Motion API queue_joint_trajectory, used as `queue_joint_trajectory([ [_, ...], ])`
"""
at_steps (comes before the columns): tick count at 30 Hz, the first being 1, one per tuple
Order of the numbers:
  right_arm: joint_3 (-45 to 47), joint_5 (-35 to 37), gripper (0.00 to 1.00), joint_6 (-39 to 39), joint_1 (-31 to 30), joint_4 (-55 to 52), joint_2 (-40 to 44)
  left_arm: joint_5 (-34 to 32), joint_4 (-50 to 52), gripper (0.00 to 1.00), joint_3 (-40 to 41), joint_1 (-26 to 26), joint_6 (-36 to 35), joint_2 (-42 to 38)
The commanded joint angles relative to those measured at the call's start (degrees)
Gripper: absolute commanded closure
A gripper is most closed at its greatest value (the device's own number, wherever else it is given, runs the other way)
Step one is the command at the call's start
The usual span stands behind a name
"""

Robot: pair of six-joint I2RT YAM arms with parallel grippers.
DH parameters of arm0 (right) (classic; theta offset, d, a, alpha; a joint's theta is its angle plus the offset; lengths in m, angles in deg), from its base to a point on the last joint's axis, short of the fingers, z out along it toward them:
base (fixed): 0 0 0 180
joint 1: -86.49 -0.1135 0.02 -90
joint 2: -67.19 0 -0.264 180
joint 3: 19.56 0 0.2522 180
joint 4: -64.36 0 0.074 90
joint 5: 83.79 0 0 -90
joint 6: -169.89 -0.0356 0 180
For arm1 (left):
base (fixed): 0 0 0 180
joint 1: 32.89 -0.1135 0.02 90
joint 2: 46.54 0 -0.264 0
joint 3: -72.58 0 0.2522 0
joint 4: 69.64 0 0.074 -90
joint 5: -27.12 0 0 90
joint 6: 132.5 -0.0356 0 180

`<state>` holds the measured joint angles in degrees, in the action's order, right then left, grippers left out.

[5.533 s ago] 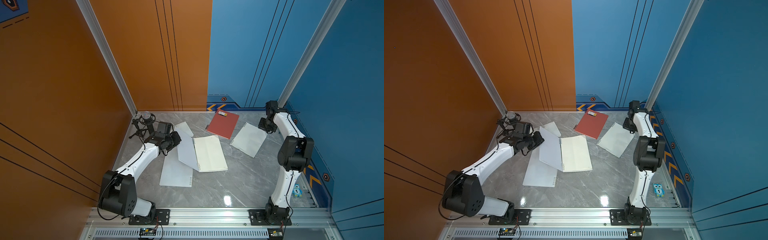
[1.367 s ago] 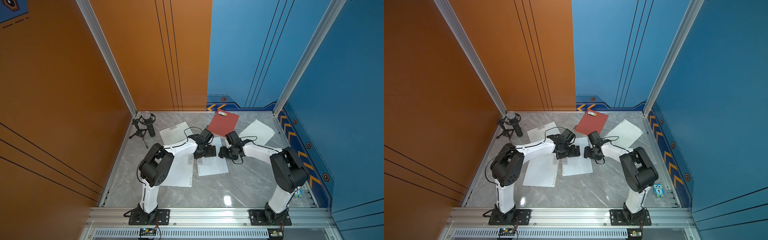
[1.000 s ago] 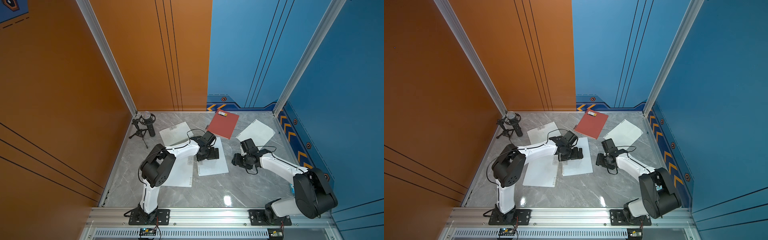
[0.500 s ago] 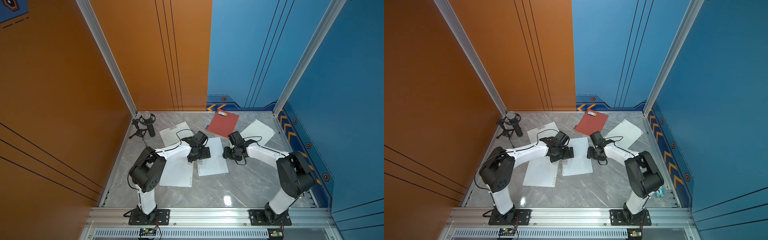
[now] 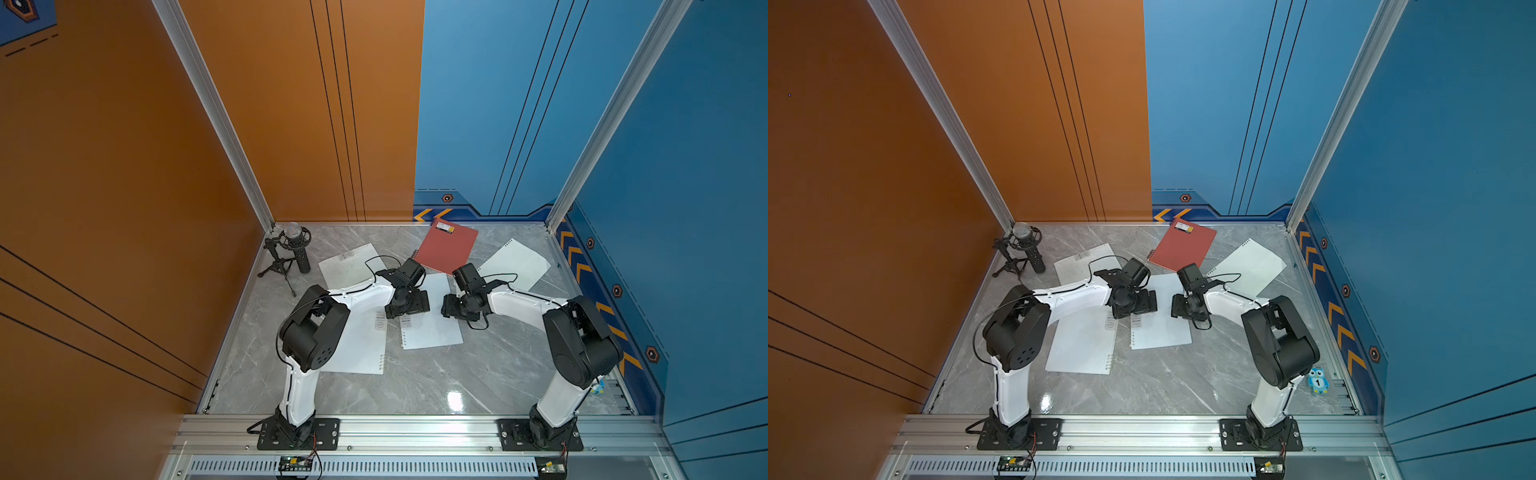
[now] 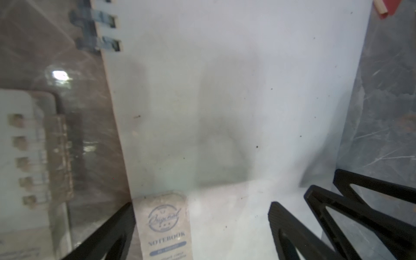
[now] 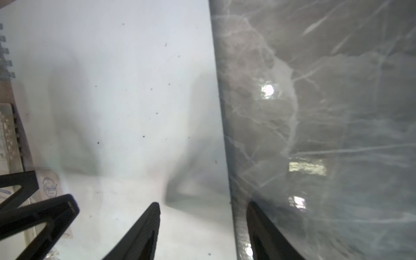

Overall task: Tear off pages from different notebooks
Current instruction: Move the notebook to the center of the board.

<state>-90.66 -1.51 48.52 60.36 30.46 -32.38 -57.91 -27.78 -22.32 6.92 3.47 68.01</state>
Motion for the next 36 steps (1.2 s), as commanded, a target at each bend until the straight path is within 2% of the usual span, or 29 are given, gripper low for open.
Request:
queue_joint_trajectory([
  [1,4.61,-0.83,0.36,-0.15,1.04,-1.46,3.35,3.21,0.6,0.05,-3.57,2.57,0.64,2.02],
  [5,10.75,-0.73,0.36,-1.76,2.8,-2.9,9.62,4.65,0.54,0.06,-6.94,5.26,0.95,4.05],
  [10,17.21,5.95,0.33,-5.2,4.88,-10.41,21.74,7.77,0.45,0.06,-12.11,8.78,2.47,7.57],
  [14,19.73,7.04,0.29,-3.94,10.89,-14.56,29.13,9.79,0.38,0.06,-14.99,11.55,4.02,8.14],
  [16,18.59,8.17,0.29,-2.8,12.59,-16.88,30.98,9.96,0.38,0.05,-14.57,11.22,3.83,6.85],
  [18,15.76,10.95,0.27,-1.88,11.0,-18.89,31.92,9.01,0.4,0.05,-12.18,8.96,3.05,4.18],
  [23,6.28,18.04,0.25,-1.8,1.85,-21.62,26.61,5.5,0.4,0.01,-2.0,-0.32,1.02,-6.07],
  [26,0.25,22.52,0.22,-2.32,-6.03,-21.45,19.17,4.25,0.42,0.02,4.06,-6.06,0.1,-13.36],
  [29,-7.25,25.02,0.21,-1.45,-11.04,-20.98,9.43,2.48,0.47,0.02,9.77,-10.94,-0.69,-19.92],
  [36,-25.16,26.48,0.2,2.46,-9.05,-20.55,-9.93,2.76,0.47,0.02,19.58,-19.9,-1.55,-29.53],
])
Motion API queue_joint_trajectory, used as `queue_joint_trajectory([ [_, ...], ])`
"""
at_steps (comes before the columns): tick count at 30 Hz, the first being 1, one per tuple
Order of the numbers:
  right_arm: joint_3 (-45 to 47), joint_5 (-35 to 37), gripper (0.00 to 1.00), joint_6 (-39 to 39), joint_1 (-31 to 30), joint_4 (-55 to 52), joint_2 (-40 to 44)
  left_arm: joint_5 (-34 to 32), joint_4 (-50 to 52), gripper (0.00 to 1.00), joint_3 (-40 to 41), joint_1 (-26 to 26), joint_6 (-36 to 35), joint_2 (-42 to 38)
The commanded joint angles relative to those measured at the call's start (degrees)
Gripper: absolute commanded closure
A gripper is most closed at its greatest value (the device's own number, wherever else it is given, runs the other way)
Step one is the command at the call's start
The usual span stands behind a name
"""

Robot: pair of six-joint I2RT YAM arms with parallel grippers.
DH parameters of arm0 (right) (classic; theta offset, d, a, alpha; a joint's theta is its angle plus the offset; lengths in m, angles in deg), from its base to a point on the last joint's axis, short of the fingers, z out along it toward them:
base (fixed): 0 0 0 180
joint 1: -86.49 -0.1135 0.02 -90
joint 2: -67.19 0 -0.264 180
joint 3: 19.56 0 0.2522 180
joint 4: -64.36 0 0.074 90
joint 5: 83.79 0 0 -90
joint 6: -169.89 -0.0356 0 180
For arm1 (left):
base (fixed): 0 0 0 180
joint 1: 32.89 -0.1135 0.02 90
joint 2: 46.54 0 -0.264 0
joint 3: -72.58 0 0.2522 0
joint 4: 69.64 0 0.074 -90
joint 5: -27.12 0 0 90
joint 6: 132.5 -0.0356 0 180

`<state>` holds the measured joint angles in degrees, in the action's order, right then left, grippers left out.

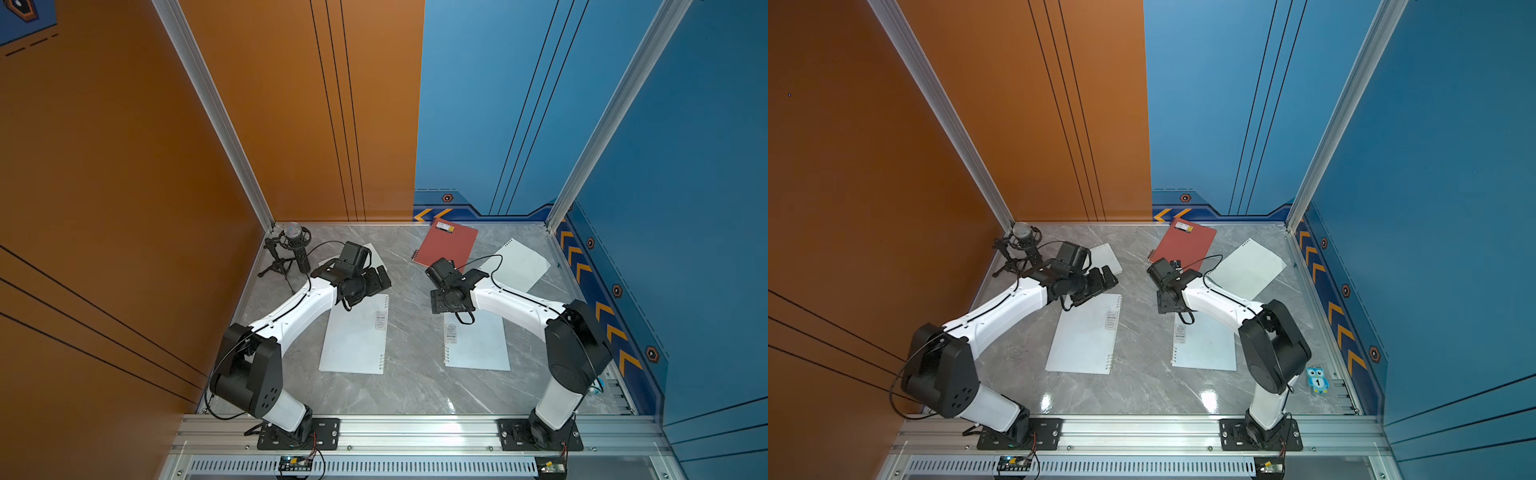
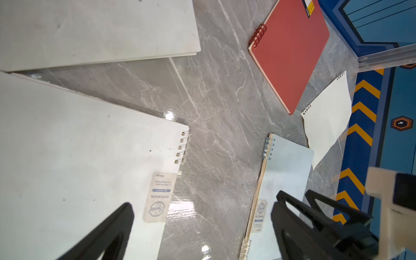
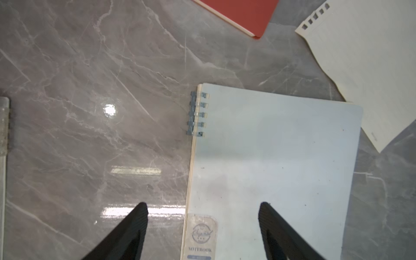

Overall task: Tear off pages from different notebooks
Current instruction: Move the notebook to the center of the board.

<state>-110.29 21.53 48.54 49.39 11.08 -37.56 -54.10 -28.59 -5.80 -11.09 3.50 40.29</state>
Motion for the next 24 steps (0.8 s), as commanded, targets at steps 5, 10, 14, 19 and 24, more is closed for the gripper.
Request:
queue_joint_trajectory([
  [5,-15.99,1.79,0.23,2.62,3.62,-2.18,-16.89,-1.24,1.22,0.02,7.24,-4.08,-1.69,-4.8],
  [10,-14.63,1.7,0.36,-0.15,5.1,-3.36,-19.43,-0.95,1.22,0.02,9.33,-5.89,-1.96,-5.94],
  [14,-7.6,2.52,0.47,-1.43,6.49,-2.06,-15.67,-0.71,1.2,0.02,9.95,-7.43,-2.22,-5.98],
  [19,0.83,2.67,0.5,-0.11,8.6,-0.01,-9.77,-0.16,1.19,0.02,9.69,-7.83,-2.43,-5.62],
  [24,8.8,1.13,0.58,2.62,12.88,2.68,-3.39,0.09,1.26,0.02,9.85,-8.44,-2.58,-6.07],
])
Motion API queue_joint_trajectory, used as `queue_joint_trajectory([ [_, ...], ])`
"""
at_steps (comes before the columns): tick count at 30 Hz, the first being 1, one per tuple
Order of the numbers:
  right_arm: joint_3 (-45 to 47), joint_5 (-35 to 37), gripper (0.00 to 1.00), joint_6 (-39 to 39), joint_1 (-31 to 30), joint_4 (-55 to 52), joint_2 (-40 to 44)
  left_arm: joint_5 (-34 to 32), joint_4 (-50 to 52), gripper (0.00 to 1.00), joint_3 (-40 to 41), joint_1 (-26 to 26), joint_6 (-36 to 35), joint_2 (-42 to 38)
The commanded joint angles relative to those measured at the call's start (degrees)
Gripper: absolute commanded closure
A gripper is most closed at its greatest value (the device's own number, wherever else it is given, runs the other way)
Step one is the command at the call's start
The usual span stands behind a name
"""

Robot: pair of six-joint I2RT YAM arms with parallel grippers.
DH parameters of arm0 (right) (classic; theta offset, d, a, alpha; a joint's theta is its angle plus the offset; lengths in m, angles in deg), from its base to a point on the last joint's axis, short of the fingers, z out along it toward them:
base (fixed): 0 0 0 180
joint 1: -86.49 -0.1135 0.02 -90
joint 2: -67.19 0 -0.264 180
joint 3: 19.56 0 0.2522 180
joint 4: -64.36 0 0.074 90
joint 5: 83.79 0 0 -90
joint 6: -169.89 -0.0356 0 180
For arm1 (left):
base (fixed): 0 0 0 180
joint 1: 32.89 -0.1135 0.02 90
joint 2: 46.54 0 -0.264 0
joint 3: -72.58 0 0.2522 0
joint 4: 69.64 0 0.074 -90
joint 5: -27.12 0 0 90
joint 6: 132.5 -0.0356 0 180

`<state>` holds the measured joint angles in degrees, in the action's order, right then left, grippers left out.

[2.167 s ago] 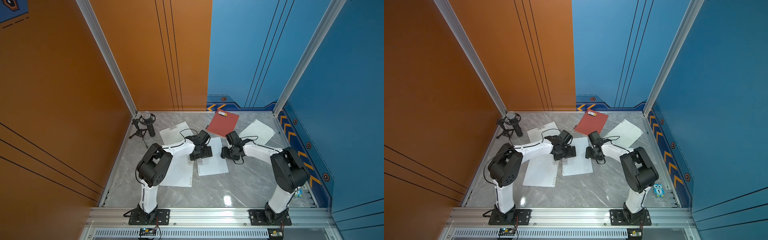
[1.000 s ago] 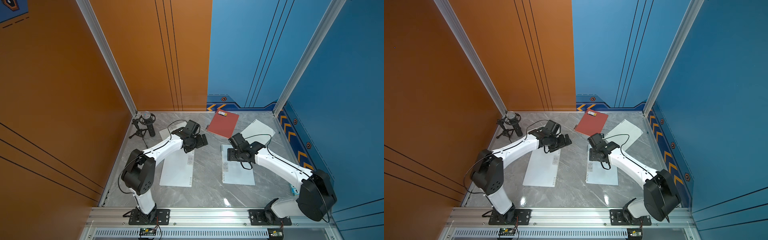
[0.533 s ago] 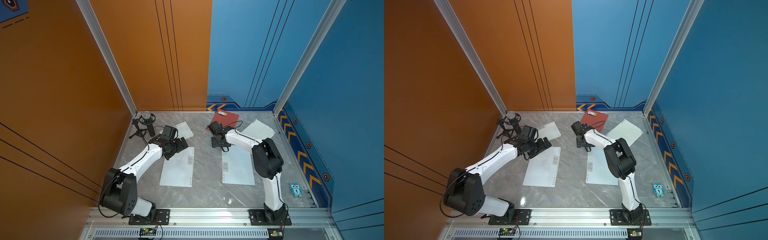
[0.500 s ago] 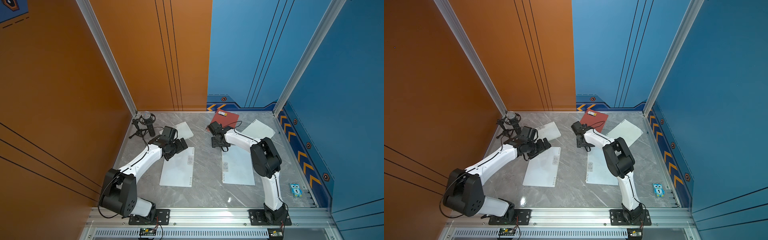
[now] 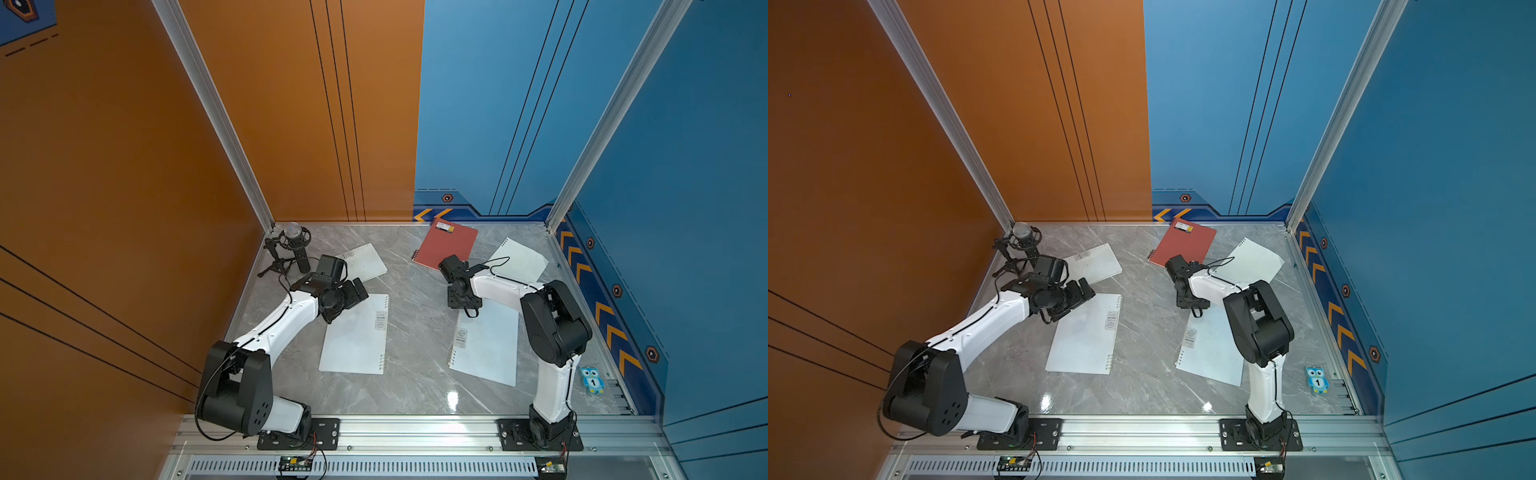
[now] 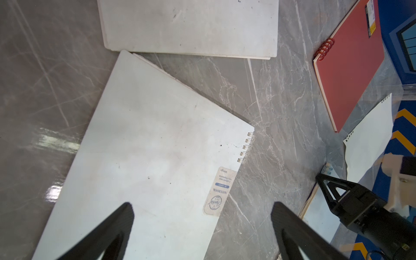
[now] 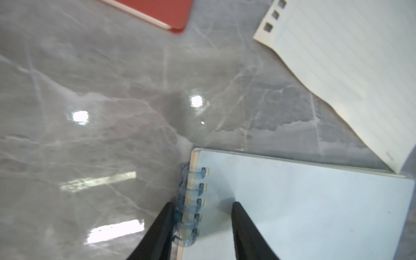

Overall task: Tear off pages from different notebooks
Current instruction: Move the notebook to the center of the board.

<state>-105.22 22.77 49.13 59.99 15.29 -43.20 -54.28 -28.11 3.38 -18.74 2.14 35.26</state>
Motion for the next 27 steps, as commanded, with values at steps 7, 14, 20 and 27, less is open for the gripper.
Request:
queue_joint_trajectory([
  [7,7.69,-0.9,0.43,3.05,5.51,-1.37,10.48,0.1,0.77,0.02,0.93,-1.8,-1.53,-1.4],
  [14,7.32,-3.47,0.34,-4.71,-12.62,-2.31,13.01,0.36,0.78,0.02,1.68,-2.64,-1.73,-2.34],
  [20,12.76,-10.06,0.32,-17.87,-28.4,0.15,15.08,1.33,0.75,0.02,2.58,-3.93,-2.15,-2.79],
  [27,20.78,-11.98,0.32,-23.86,-30.77,4.63,13.97,1.28,0.8,0.02,2.95,-4.87,-2.8,-3.52],
])
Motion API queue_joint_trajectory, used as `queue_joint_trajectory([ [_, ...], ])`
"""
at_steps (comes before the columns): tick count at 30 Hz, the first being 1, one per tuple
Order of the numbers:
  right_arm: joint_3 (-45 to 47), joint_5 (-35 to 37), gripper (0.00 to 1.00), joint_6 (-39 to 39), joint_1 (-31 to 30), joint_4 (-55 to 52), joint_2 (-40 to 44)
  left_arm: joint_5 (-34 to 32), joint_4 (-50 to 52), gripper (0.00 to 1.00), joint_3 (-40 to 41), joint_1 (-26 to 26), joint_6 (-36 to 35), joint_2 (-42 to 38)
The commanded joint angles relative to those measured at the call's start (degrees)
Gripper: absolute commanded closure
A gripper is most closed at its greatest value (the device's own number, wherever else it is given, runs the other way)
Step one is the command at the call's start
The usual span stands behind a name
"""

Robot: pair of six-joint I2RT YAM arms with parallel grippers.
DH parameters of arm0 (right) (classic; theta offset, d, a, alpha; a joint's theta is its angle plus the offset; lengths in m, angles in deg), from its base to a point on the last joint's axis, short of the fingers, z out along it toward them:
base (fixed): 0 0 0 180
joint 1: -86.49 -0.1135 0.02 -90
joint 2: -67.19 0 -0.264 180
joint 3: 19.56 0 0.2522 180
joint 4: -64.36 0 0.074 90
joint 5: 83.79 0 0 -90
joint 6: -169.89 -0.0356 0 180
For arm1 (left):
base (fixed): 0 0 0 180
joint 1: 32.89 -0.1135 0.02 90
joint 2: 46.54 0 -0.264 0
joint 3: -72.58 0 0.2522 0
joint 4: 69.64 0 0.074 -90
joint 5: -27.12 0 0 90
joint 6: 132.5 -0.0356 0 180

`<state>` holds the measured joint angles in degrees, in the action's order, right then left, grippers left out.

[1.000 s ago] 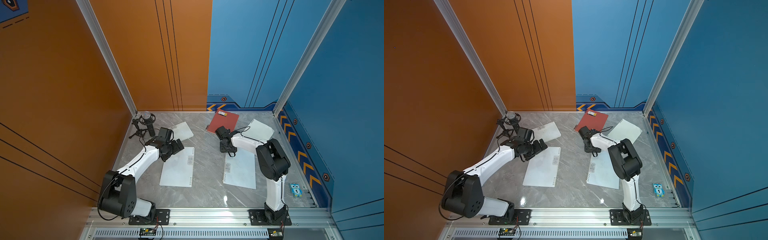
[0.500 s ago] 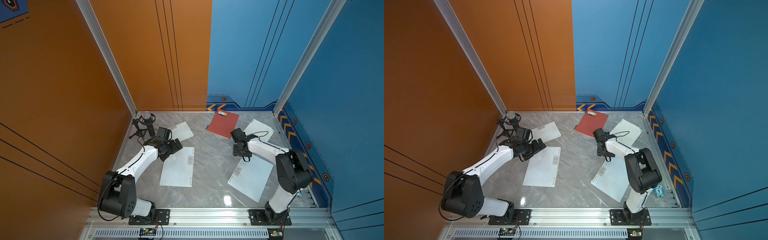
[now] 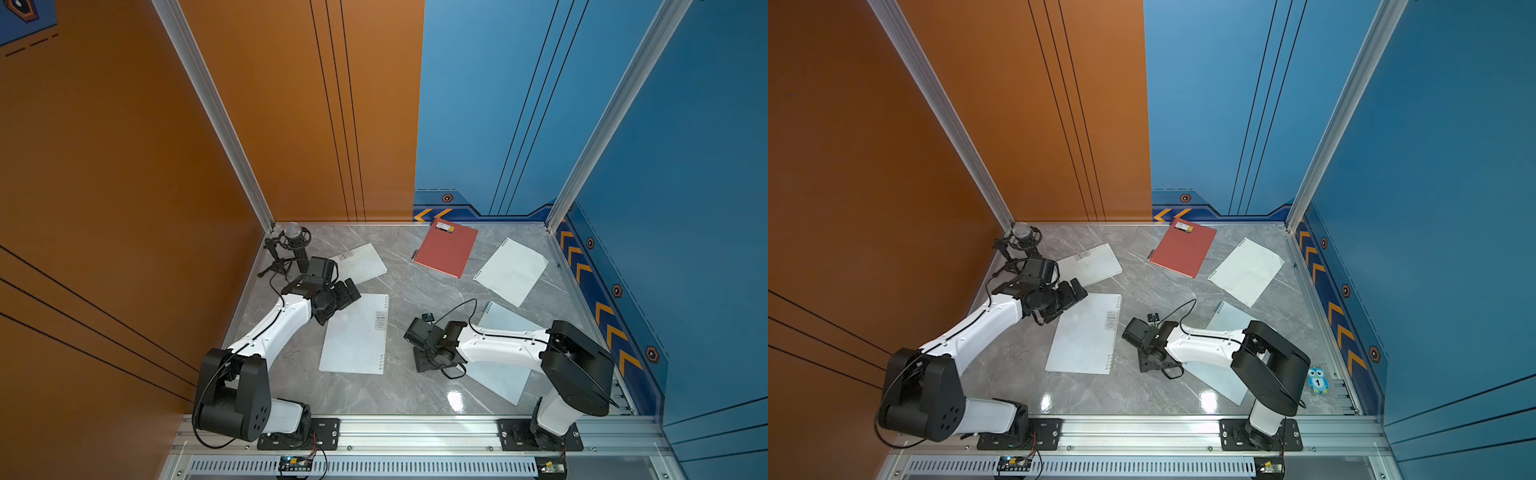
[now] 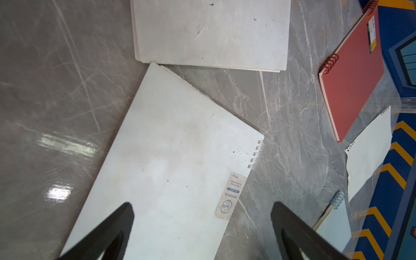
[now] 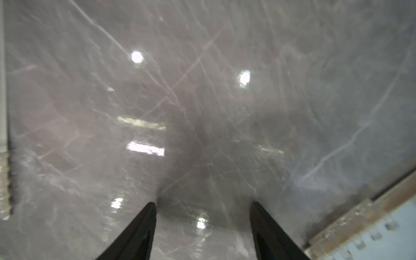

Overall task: Tear off pages from different notebooks
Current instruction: Move the notebook to the center of the board.

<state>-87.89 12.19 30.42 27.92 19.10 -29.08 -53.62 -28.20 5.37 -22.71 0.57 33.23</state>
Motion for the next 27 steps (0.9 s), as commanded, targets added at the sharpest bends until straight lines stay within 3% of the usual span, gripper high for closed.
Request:
queue_joint_trajectory([
  [1,4.48,-0.33,0.32,-5.42,1.76,0.75,0.42,0.82,0.88,0.02,1.13,-1.11,-1.32,-1.51],
  [9,14.22,1.55,0.32,-7.99,5.39,-4.61,9.68,1.38,0.87,0.02,1.29,-2.08,-1.58,-1.3],
  [17,20.7,2.0,0.32,-3.38,17.16,-9.63,20.31,1.47,0.86,0.02,0.22,-2.52,-1.93,-0.44],
  [23,13.47,3.24,0.28,0.78,20.34,-11.36,25.23,0.72,0.94,0.02,1.23,-3.57,-2.11,-0.69],
  [27,5.97,3.88,0.22,5.61,21.11,-6.68,20.87,0.41,0.88,0.02,2.04,-5.87,-2.35,1.74],
])
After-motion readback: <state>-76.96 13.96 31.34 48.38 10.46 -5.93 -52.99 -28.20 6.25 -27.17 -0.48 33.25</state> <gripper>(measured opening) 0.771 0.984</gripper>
